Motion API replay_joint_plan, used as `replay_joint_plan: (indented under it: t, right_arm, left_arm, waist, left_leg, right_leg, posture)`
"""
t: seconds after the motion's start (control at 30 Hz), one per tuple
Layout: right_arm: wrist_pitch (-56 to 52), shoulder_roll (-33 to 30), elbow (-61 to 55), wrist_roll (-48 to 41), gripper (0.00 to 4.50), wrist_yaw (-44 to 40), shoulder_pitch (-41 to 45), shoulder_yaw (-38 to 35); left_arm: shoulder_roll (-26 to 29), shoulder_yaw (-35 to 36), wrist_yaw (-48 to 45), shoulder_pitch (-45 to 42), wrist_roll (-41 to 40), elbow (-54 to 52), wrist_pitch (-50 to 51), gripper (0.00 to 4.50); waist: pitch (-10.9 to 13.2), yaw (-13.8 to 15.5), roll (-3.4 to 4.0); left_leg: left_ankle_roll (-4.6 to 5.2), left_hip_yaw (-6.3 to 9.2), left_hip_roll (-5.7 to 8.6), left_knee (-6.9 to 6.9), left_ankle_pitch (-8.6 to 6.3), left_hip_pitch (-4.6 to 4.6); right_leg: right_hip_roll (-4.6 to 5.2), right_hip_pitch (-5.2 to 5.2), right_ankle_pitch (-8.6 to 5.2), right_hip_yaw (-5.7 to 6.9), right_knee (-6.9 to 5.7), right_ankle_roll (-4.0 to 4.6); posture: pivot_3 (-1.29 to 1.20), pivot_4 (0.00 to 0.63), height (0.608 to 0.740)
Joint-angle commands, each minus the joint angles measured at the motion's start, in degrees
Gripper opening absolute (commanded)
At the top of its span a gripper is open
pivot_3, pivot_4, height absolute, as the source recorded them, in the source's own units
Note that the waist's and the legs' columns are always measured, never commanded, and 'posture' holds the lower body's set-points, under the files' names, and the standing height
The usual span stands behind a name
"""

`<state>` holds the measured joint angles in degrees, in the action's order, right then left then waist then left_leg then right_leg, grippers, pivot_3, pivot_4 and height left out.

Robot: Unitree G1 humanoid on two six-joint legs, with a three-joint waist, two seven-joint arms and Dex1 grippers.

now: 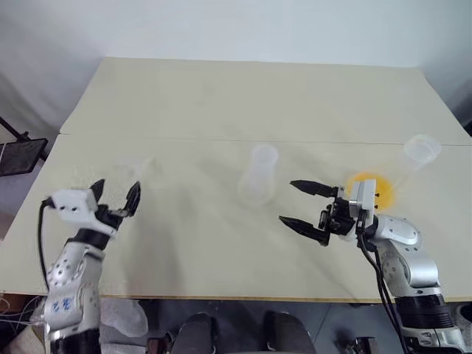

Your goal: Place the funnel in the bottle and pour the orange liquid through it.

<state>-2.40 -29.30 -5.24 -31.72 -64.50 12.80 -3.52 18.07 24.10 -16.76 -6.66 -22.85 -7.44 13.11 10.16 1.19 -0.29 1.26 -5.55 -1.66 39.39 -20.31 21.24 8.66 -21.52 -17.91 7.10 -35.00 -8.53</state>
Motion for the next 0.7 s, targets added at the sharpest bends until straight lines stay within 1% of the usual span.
replay_joint_plan:
  t: [0.03,0.17,0.3,0.4,0.7]
  right_arm:
    - [0.4,-0.22,-3.19,-0.33,4.5,1.14,-0.19,-1.21]
    - [0.42,-0.31,-4.01,-0.16,4.5,2.08,-0.81,-1.35]
    - [0.42,-0.17,-5.12,-0.19,4.5,3.07,-1.72,-1.41]
    - [0.6,-0.07,-5.77,-0.17,4.5,3.73,-2.32,-1.51]
    - [1.96,0.28,-6.73,0.19,4.5,4.99,-4.2,-1.69]
  left_arm:
    - [2.22,-0.32,-1.83,-5.0,-0.89,5.48,0.2,4.47]
    - [3.77,-2.24,-1.64,-9.62,1.94,12.3,-0.82,4.47]
    - [3.77,-3.67,-3.85,-12.4,1.24,15.52,-1.08,4.47]
    - [3.88,-4.72,-4.53,-13.2,1.7,16.81,-0.84,3.91]
    - [3.22,-5.4,-4.09,-15.86,2.49,20.22,-2.47,0.98]
  waist:
    - [0.0,-0.06,0.0]
    - [0.0,-0.2,0.0]
    - [0.0,-0.03,-0.01]
    - [0.0,0.07,-0.01]
    - [0.01,0.06,-0.02]
  left_leg:
    - [-0.01,0.0,-0.02,0.0,0.0,0.01]
    - [-0.02,-0.03,-0.02,0.01,0.0,-0.01]
    - [-0.02,-0.03,-0.02,0.02,0.0,0.01]
    - [-0.02,-0.02,-0.02,0.02,0.0,0.01]
    - [-0.02,-0.02,-0.02,0.04,0.0,0.02]
  right_leg:
    - [-0.03,-0.01,0.0,0.02,0.01,0.0]
    - [-0.04,0.0,0.0,0.04,0.01,0.0]
    - [-0.04,0.0,0.0,0.04,0.01,0.0]
    - [-0.03,0.0,0.0,0.04,0.02,0.0]
    - [-0.03,0.0,0.0,0.04,0.01,0.0]
  posture:
    - [0.0,0.15,0.74]
    - [0.0,0.15,0.74]
    - [0.0,0.15,0.74]
    - [0.0,0.15,0.74]
    - [0.0,0.15,0.74]
